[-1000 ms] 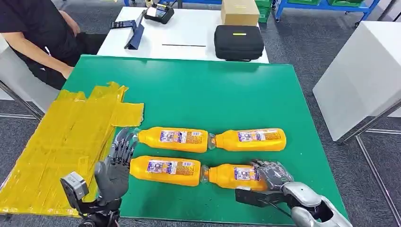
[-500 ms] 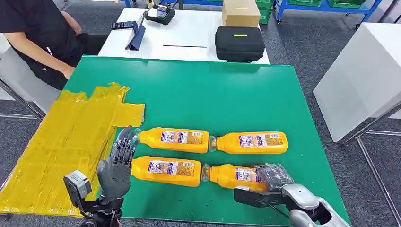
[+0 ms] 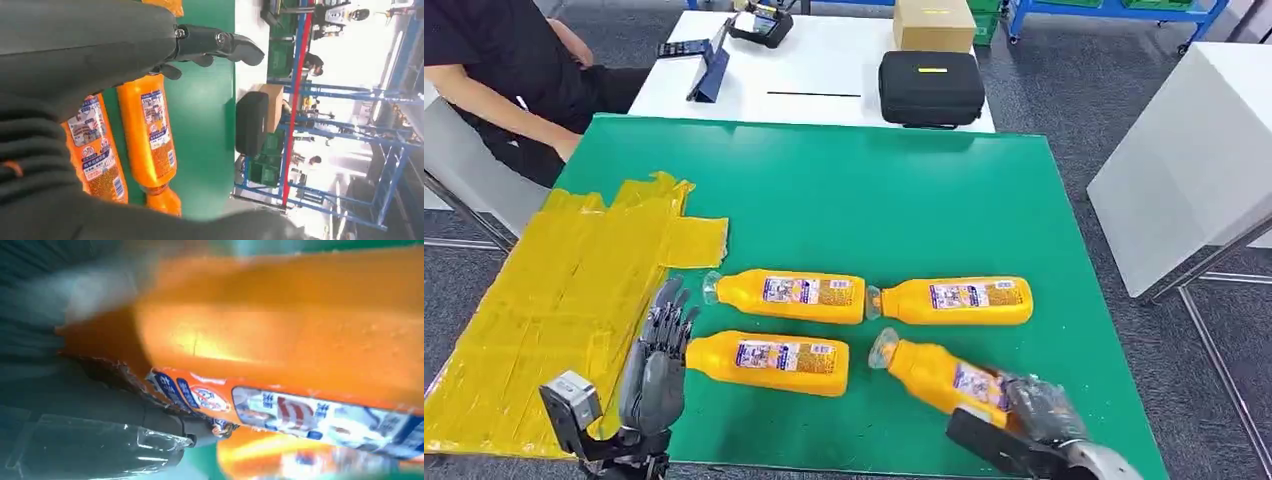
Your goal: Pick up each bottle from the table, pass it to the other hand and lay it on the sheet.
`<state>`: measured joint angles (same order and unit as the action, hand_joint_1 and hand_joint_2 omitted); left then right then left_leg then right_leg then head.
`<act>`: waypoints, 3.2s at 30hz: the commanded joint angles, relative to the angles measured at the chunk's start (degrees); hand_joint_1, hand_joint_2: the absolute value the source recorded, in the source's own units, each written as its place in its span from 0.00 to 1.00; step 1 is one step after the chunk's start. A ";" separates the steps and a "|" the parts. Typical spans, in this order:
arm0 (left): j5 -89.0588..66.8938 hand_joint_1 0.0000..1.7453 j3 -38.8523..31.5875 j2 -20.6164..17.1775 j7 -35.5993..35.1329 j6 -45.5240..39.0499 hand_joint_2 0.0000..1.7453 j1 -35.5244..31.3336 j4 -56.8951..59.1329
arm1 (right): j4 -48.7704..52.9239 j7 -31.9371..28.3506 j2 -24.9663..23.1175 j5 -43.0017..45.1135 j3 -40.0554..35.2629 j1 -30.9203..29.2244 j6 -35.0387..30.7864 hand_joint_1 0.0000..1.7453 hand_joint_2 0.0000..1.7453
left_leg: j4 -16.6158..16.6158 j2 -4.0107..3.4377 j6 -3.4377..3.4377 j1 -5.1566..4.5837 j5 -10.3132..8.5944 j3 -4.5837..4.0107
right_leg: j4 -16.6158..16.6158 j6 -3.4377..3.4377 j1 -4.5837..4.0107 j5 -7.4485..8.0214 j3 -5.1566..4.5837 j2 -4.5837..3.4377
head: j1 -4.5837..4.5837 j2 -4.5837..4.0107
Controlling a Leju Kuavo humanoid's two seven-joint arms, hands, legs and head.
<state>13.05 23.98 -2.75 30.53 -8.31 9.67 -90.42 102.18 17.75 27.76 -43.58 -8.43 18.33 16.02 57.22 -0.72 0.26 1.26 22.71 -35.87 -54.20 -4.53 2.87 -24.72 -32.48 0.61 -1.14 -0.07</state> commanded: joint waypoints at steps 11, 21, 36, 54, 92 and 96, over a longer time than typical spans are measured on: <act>15.48 0.00 -1.08 -2.28 -0.56 5.14 1.00 2.71 -1.40 | -2.18 -20.75 -3.71 21.95 -1.65 -0.96 -21.36 1.00 1.00 | -0.15 -0.23 0.07 -0.02 0.14 0.21 | 0.22 0.27 -0.04 0.05 0.22 -0.26 | -0.02 0.00; 22.14 0.00 4.68 -5.17 -1.00 5.98 1.00 -0.80 -1.47 | -16.03 -22.61 -11.77 22.53 -16.71 -14.93 -26.03 1.00 1.00 | -0.10 -0.26 0.01 0.13 0.02 0.09 | 0.13 0.22 -0.15 0.07 0.04 -0.34 | -0.02 0.00; 23.85 0.00 5.88 -6.28 -4.39 5.04 1.00 -1.09 -6.26 | -19.32 -19.67 -18.81 25.63 -24.38 -27.66 -24.53 1.00 1.00 | -0.05 -0.24 0.04 0.05 -0.05 0.04 | -0.01 0.31 -0.07 0.07 0.02 -0.33 | -0.02 0.00; 23.29 0.00 4.55 -2.17 -7.50 10.87 1.00 -4.84 -6.99 | -20.08 -13.31 -24.21 21.13 -31.26 -32.47 -21.15 1.00 1.00 | -0.02 -0.11 0.07 0.03 -0.14 -0.13 | -0.03 0.22 -0.03 0.09 -0.09 -0.20 | 0.00 0.00; 23.98 0.00 6.80 0.99 -12.47 -1.45 1.00 -13.92 -3.42 | -41.19 -11.93 -34.28 9.34 -54.07 -44.53 -15.24 1.00 1.00 | -0.05 0.05 0.04 0.07 -0.19 -0.18 | -0.04 0.31 -0.07 0.05 -0.16 -0.03 | 0.02 0.00; 24.49 1.00 6.24 1.07 -11.26 -2.48 1.00 -12.88 -4.72 | -40.74 -11.78 -34.13 10.92 -54.28 -45.13 -15.17 1.00 1.00 | -0.03 0.01 0.04 0.07 -0.18 -0.21 | -0.06 0.29 -0.07 0.05 -0.20 -0.06 | -0.02 0.00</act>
<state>37.24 28.00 -2.86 18.51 -10.54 0.87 -96.50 66.90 6.97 -4.74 -33.59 -53.05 -26.75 -1.03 57.22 -0.86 0.30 1.28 22.49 -36.23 -54.29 -4.50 2.88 -24.60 -32.87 0.45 -1.16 -0.07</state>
